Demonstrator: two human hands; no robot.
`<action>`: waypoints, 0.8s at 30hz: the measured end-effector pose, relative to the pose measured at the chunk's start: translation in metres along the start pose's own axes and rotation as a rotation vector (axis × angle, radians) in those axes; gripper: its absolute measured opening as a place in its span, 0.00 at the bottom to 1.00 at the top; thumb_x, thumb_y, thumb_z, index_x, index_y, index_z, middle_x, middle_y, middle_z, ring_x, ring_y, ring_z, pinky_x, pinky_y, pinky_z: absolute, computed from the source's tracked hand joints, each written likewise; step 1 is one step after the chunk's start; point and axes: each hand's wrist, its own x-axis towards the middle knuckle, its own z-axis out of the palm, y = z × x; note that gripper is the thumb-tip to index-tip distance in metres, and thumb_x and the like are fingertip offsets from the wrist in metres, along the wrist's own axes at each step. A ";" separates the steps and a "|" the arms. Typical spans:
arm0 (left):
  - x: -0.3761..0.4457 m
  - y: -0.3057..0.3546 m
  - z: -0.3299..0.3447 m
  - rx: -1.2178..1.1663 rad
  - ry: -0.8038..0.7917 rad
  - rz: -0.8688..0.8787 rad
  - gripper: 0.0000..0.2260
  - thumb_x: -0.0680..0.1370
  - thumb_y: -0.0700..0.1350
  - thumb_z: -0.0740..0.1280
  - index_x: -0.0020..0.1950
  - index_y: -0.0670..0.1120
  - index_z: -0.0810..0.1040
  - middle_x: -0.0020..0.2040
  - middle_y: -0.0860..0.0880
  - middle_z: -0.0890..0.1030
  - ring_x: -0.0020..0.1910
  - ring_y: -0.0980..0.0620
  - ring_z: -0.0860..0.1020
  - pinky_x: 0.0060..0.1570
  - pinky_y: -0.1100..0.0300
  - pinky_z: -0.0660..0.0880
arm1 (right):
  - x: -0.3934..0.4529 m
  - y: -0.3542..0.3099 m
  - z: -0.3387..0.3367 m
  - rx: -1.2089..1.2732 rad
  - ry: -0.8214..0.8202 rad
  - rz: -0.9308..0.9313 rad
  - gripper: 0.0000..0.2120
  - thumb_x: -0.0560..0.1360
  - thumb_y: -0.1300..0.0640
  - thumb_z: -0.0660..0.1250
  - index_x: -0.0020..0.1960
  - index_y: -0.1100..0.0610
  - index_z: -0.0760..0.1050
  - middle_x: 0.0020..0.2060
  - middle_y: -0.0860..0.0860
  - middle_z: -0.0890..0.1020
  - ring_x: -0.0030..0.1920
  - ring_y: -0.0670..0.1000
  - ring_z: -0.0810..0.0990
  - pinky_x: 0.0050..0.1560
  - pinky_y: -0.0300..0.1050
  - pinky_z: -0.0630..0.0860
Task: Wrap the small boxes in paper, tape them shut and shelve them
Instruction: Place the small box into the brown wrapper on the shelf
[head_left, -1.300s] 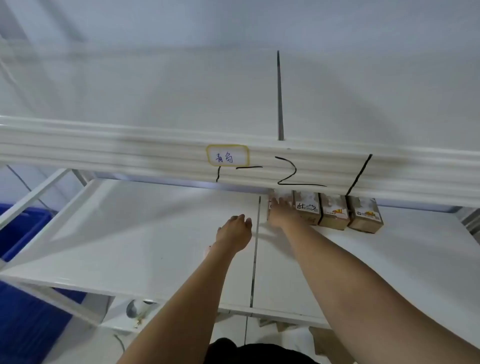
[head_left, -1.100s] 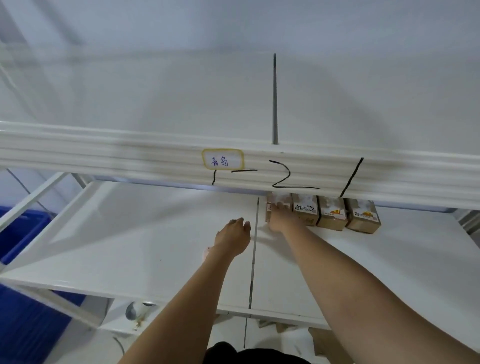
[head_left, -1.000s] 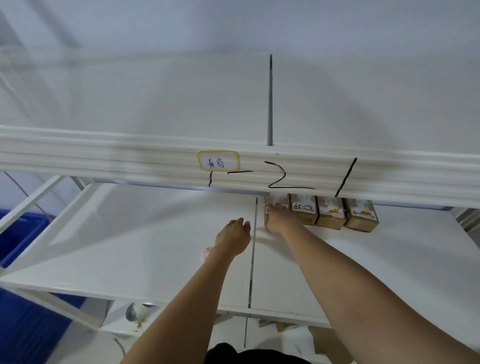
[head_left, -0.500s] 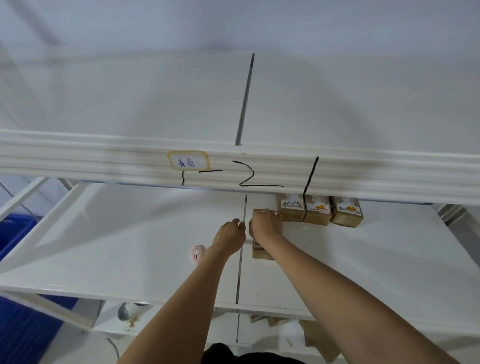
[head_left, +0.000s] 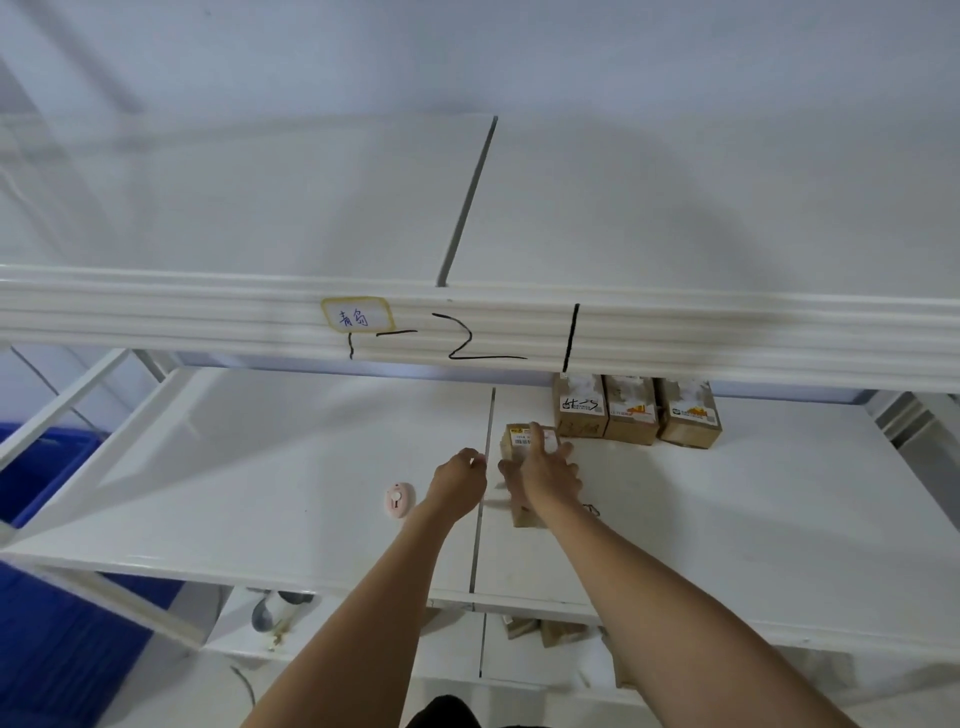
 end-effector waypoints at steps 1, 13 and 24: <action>-0.004 0.001 0.000 -0.035 0.000 -0.014 0.19 0.84 0.43 0.51 0.73 0.47 0.71 0.67 0.42 0.76 0.60 0.43 0.75 0.53 0.58 0.70 | -0.002 0.002 -0.004 0.075 -0.003 -0.010 0.36 0.77 0.36 0.62 0.79 0.40 0.49 0.72 0.61 0.60 0.66 0.66 0.69 0.66 0.60 0.69; -0.044 0.023 -0.001 -0.553 -0.172 -0.157 0.18 0.84 0.53 0.56 0.72 0.47 0.69 0.63 0.44 0.76 0.58 0.43 0.76 0.60 0.46 0.75 | -0.058 0.013 -0.052 1.048 -0.096 -0.070 0.34 0.77 0.64 0.54 0.80 0.42 0.57 0.77 0.50 0.65 0.74 0.56 0.67 0.66 0.53 0.71; -0.107 0.032 0.017 -0.696 -0.405 -0.034 0.25 0.79 0.65 0.61 0.58 0.45 0.81 0.52 0.44 0.85 0.54 0.45 0.83 0.53 0.50 0.82 | -0.130 0.041 -0.068 1.302 -0.117 0.050 0.18 0.81 0.52 0.58 0.70 0.44 0.71 0.59 0.59 0.82 0.55 0.61 0.82 0.53 0.58 0.81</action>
